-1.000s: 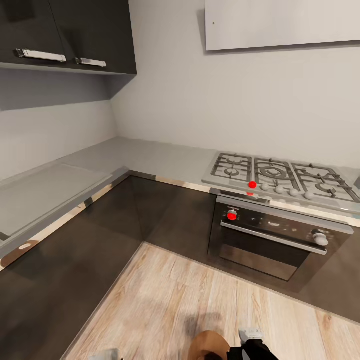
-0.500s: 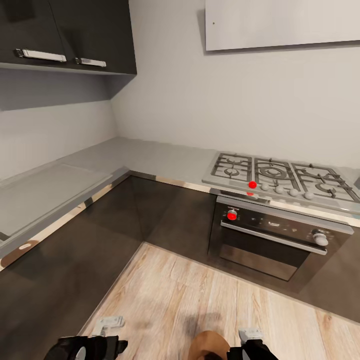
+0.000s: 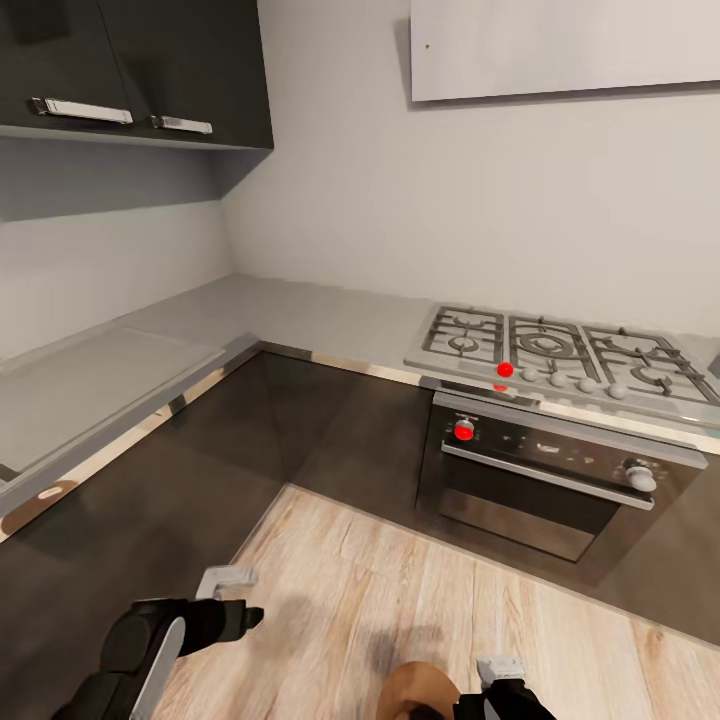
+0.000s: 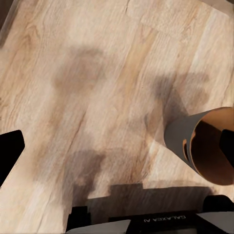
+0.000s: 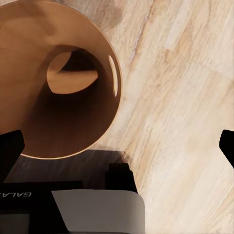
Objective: Put the three can of soda from the living room inside the tash can in the kitchen.
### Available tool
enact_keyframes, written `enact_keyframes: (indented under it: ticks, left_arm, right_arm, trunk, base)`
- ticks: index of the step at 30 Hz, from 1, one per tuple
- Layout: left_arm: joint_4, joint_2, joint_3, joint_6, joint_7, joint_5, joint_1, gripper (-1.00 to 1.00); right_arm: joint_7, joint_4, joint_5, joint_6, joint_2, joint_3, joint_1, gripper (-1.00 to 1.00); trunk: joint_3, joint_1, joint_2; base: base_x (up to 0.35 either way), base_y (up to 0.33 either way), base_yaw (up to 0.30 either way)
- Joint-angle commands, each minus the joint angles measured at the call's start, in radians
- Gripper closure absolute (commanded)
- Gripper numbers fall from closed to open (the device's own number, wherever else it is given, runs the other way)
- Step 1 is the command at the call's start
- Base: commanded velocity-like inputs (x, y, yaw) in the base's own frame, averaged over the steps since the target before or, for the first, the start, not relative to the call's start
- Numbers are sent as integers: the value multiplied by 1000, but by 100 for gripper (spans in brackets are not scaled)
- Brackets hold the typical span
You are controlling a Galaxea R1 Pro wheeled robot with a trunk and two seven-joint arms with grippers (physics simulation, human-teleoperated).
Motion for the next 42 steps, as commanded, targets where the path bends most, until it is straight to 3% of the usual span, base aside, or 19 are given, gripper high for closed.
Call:
enact_keyframes:
  ticks: [1, 15, 24, 38, 42]
  left_arm:
    - [0, -1, 0, 0, 5, 0, -3, -100]
    - [-9, -2, -2, 0, 132, 0, -20, -100]
    - [-26, -3, -2, 0, 157, 7, -35, -100]
    - [-31, -3, -7, 0, 152, 11, -37, -100]
    - [-30, -2, -50, 0, 152, 10, -36, -100]
  right_arm:
    - [0, 0, 0, 0, 0, 0, 0, -100]
    - [0, 0, 1, -23, -1, 1, 0, -100]
    - [0, 0, 1, -46, -3, 0, 0, -100]
    - [0, 0, 0, -50, -5, -1, 0, -100]
    - [-1, 0, 0, -50, -5, -1, 0, -100]
  trunk:
    - [0, 0, 0]
    - [0, 0, 0]
    - [0, 0, 0]
    - [-44, 54, -98]
    - [-56, 69, -126]
  base:
    - [0, 0, 0]
    - [0, 0, 0]
    - [0, 0, 0]
    - [0, 0, 0]
    - [0, 0, 0]
